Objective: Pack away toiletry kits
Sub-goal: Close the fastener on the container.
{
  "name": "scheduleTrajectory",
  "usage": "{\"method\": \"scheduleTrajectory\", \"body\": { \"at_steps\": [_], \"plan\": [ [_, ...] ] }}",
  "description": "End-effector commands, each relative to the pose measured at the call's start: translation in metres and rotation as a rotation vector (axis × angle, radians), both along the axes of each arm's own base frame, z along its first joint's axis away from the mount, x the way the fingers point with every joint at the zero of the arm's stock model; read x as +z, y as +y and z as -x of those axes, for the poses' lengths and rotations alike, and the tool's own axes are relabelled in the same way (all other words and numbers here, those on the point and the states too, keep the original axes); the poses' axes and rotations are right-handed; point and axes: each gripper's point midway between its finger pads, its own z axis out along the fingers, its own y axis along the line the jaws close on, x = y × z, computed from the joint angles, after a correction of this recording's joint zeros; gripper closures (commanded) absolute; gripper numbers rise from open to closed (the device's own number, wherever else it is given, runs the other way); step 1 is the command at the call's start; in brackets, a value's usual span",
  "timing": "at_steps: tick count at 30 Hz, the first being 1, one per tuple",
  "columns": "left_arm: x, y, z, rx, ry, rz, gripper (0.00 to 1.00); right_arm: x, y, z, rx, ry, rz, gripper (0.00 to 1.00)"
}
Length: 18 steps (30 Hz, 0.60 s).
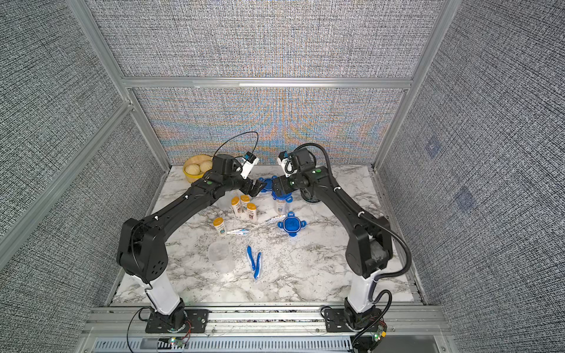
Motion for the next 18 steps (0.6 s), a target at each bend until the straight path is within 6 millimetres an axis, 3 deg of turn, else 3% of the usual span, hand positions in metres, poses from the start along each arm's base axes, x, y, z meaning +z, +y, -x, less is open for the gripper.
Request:
{"method": "scheduleTrajectory", "body": {
  "at_steps": [1,6,8,11,12,18],
  "plan": [
    [0.013,-0.032,0.013,-0.165,-0.048,0.039,0.00,0.020,-0.026,-0.002,-0.133,-0.027,-0.127,0.01],
    [-0.007,-0.064,0.023,-0.220,0.002,-0.061,0.00,0.010,-0.087,0.006,-0.303,0.024,-0.225,0.01],
    [-0.015,-0.070,0.024,-0.206,0.037,-0.089,0.01,0.002,-0.103,0.009,-0.337,0.044,-0.242,0.01],
    [-0.017,-0.080,0.028,-0.200,0.059,-0.110,0.01,-0.005,-0.117,0.012,-0.361,0.065,-0.275,0.01],
    [-0.030,-0.083,0.026,-0.193,0.084,-0.135,0.01,-0.008,-0.121,0.013,-0.366,0.072,-0.282,0.01],
    [-0.047,-0.084,0.019,-0.151,0.120,-0.223,0.01,-0.010,-0.129,0.017,-0.358,0.088,-0.317,0.01]
  ]
}}
